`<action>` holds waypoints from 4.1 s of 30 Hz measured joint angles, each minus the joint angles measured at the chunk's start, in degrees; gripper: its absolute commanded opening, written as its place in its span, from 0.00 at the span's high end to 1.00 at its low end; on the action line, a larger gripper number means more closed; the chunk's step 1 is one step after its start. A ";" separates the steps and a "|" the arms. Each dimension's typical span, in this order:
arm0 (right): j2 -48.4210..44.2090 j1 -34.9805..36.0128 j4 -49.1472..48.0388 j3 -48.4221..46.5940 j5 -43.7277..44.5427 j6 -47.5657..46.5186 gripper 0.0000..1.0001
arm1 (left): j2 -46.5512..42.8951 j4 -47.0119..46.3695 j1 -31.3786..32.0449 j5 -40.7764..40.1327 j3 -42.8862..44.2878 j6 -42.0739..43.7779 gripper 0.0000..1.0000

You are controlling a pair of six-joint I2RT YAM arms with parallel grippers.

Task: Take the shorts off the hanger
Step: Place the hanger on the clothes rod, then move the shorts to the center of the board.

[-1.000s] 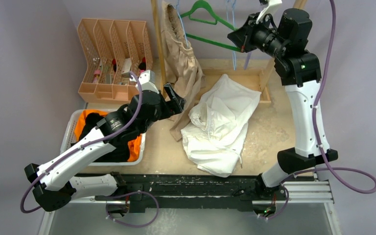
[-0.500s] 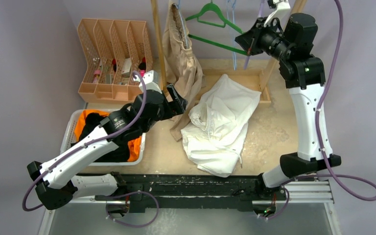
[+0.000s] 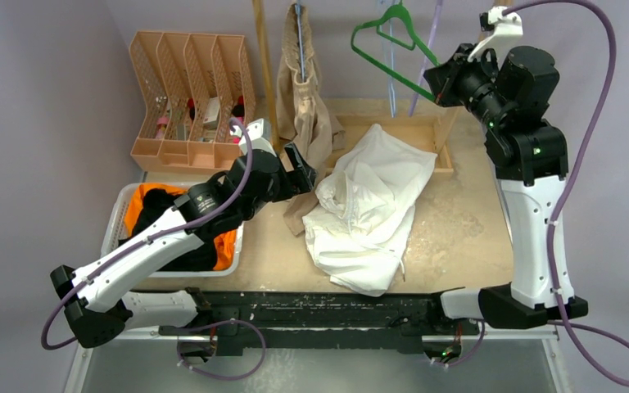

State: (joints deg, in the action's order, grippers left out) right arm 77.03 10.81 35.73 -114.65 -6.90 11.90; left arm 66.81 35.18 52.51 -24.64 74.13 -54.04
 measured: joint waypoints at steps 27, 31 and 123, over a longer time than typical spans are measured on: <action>10.05 9.86 5.16 -13.27 9.49 -3.48 1.00 | 0.48 -1.33 0.00 0.92 0.00 -0.02 0.18; 9.05 9.84 4.46 -8.92 13.73 -3.39 1.00 | 0.48 -1.29 0.00 0.92 0.00 -0.02 0.18; -40.48 9.97 -16.22 79.67 -3.78 33.16 1.00 | 6.10 -14.19 3.26 15.47 -17.73 0.24 0.13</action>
State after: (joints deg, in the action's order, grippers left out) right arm 36.56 20.78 19.51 -34.98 -10.68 45.06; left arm 72.90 20.99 55.77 -9.17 56.40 -53.80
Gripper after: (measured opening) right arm 0.004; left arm 0.873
